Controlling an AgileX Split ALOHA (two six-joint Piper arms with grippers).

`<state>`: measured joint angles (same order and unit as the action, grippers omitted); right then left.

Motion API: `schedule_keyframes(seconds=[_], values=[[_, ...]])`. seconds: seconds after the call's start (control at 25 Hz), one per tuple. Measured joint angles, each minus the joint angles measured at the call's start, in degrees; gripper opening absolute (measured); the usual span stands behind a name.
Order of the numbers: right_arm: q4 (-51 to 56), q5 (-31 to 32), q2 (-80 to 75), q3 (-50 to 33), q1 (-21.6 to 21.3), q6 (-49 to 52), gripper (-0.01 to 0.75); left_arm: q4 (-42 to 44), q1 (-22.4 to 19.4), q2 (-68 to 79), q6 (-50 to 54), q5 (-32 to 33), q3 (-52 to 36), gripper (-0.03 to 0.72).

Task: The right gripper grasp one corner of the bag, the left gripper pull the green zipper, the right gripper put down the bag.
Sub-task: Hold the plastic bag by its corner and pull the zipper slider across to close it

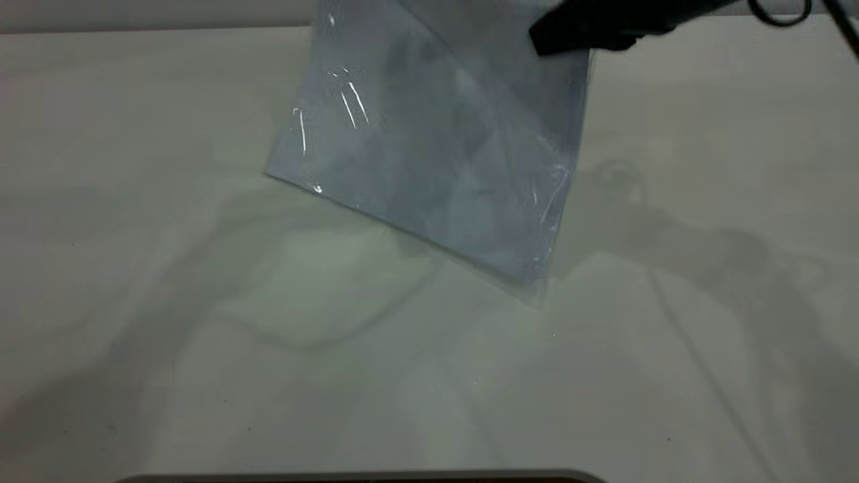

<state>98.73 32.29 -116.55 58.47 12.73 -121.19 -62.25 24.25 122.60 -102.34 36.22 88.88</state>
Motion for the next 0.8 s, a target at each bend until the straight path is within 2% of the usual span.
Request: schedule_keyframes(seconds=[0.36, 0.64, 0.72, 0.8], values=[[2.5, -0.3, -2.1, 0.0, 0.0, 0.0, 0.035, -6.2, 0.0, 2.4, -8.3, -0.1, 0.0, 0.587], [2.5, 0.4, -2.1, 0.0, 0.0, 0.0, 0.035, -6.4, 0.0, 2.6, -15.7, 2.2, 0.0, 0.587], [2.5, 0.4, -2.1, 0.0, 0.0, 0.0, 0.035, -6.1, 0.0, 2.6, -17.0, 0.8, 0.0, 0.587], [2.5, 0.4, -2.1, 0.0, 0.0, 0.0, 0.035, -6.1, 0.1, 2.6, -17.5, -4.0, 0.1, 0.587]])
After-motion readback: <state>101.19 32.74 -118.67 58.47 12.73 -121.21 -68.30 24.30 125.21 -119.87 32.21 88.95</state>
